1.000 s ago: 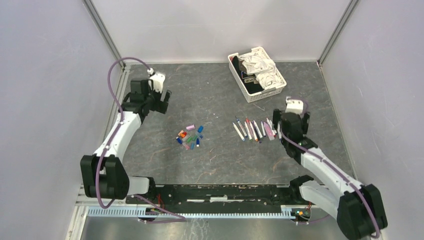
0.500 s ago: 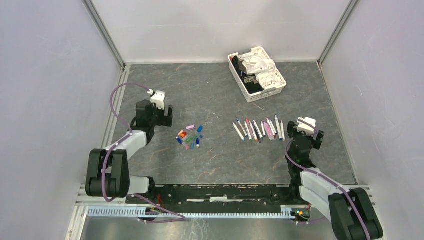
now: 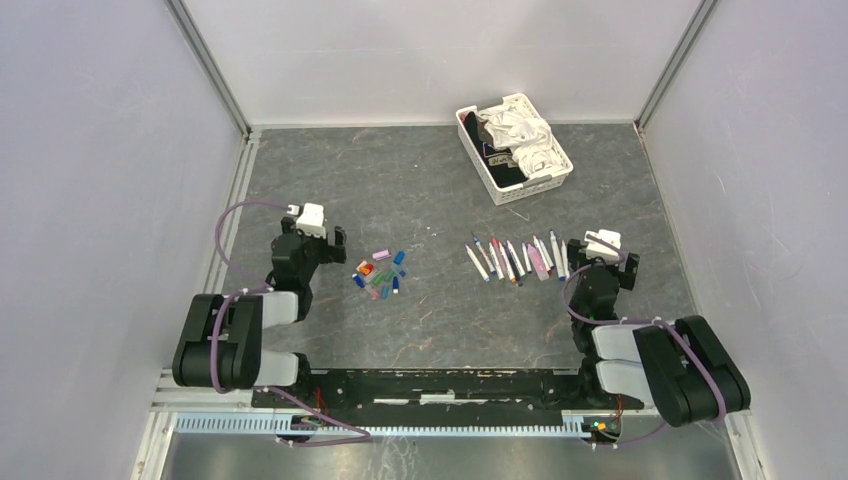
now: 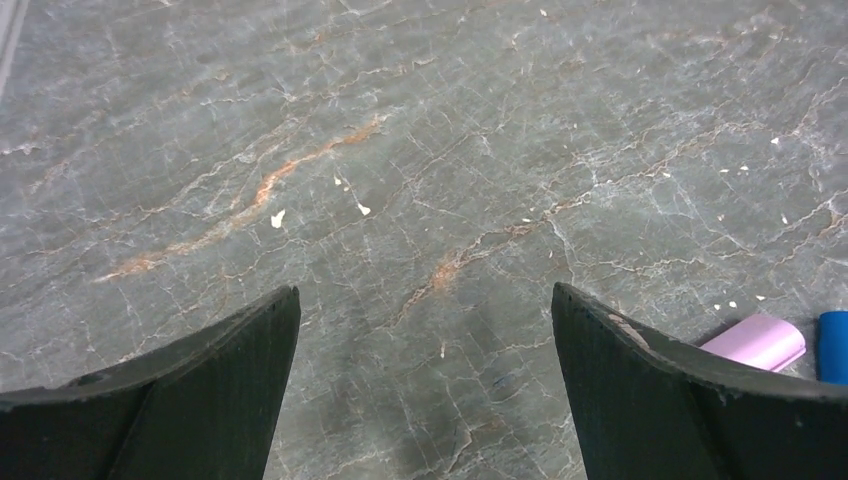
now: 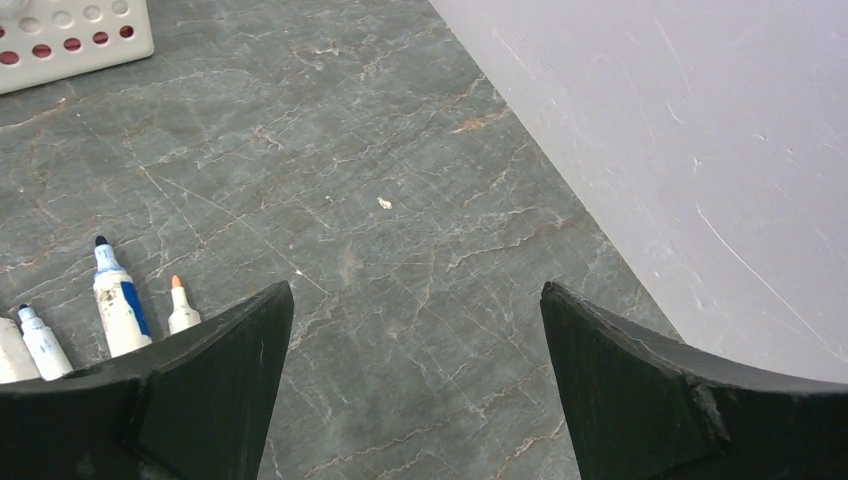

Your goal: Open the pen caps

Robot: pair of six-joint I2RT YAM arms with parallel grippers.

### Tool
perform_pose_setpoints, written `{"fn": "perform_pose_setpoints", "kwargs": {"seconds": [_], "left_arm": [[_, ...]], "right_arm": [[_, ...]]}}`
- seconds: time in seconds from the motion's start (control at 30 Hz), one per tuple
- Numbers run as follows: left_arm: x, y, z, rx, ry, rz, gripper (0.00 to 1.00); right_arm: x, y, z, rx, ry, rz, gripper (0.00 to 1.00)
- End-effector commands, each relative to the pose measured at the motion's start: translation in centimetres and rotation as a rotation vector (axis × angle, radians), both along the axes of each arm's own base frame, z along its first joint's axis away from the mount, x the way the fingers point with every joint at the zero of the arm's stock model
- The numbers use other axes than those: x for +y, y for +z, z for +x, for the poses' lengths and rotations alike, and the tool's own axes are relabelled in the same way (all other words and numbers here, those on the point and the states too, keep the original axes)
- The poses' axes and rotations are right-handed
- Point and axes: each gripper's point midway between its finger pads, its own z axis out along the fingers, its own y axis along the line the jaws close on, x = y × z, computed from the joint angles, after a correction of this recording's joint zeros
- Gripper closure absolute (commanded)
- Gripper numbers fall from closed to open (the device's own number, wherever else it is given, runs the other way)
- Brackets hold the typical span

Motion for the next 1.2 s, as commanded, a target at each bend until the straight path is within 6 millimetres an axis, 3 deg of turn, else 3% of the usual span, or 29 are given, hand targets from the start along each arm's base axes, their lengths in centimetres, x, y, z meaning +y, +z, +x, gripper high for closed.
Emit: {"fn": "perform_pose_setpoints", "kwargs": {"seconds": [0.0,0.03,0.13,0.2,0.3,0.4,1.17], "left_arm": [[0.4,4.0,0.1,-0.255,0.043,-0.069,0.00],[0.5,3.2,-0.8,-0.259,0.048,-0.068,0.00],[0.0,4.4,-1.5,-0.362,0.018,-0.082,0.00],[0.3,2.5,-0.6,-0.246,0.037,-0.062,0.00],[1.1,1.5,1.9,-0.165,0.101,-0.088,0.00],[1.2,1.8,2.0,-0.172,0.106,-0.094,0.00],[1.4,1.9,2.0,-0.174,0.119,-0.095,0.00]], "right_arm": [[0.2,-0.2,-0.6,-0.042,0.039,0.009,0.02],[0.3,-0.3,-0.7,-0.045,0.047,0.009,0.02],[1.7,0.0,-0.3,-0.058,0.149,-0.019,0.02],[1.7,-0.1,-0.2,-0.055,0.154,-0.015,0.02],[2.0,-0.8,0.8,-0.022,0.191,0.011,0.02],[2.3,-0.5,0.6,-0.065,0.257,0.027,0.02],[2.2,-1.0,0.5,-0.045,0.255,0.031,0.02]]}}
